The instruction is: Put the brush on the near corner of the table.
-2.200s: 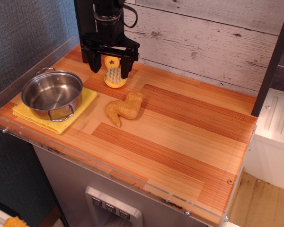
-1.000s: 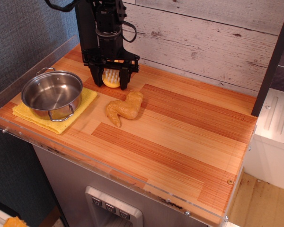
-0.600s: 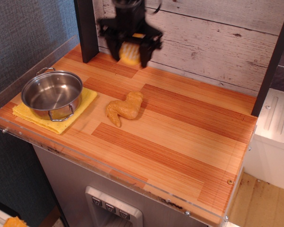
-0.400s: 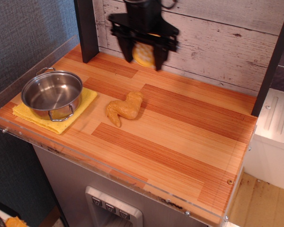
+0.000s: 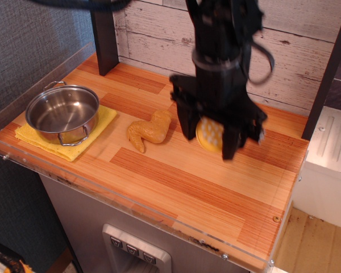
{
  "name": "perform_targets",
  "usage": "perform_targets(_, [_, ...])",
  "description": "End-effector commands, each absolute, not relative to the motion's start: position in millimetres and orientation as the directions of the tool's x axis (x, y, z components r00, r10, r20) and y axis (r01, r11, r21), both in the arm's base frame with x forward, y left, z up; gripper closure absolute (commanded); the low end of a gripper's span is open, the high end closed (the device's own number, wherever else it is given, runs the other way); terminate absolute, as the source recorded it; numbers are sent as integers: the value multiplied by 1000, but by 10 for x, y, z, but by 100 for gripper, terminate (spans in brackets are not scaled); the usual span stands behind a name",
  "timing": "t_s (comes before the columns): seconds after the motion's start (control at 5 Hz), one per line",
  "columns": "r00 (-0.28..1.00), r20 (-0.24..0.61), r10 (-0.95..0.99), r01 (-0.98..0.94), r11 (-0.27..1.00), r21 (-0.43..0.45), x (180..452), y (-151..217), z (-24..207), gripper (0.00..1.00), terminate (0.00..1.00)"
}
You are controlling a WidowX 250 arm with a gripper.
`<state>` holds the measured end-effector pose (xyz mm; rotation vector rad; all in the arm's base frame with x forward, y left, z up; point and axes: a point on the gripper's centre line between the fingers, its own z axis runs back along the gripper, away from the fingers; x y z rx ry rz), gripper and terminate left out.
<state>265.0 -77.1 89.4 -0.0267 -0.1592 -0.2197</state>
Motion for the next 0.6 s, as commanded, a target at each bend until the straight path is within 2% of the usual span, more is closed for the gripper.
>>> perform_targets(0.0, [951, 104, -290, 291, 957, 5, 2528, -1053, 599, 100, 0])
perform_targets(0.4, [963, -1, -268, 268, 963, 15, 2570, -984, 161, 100, 0])
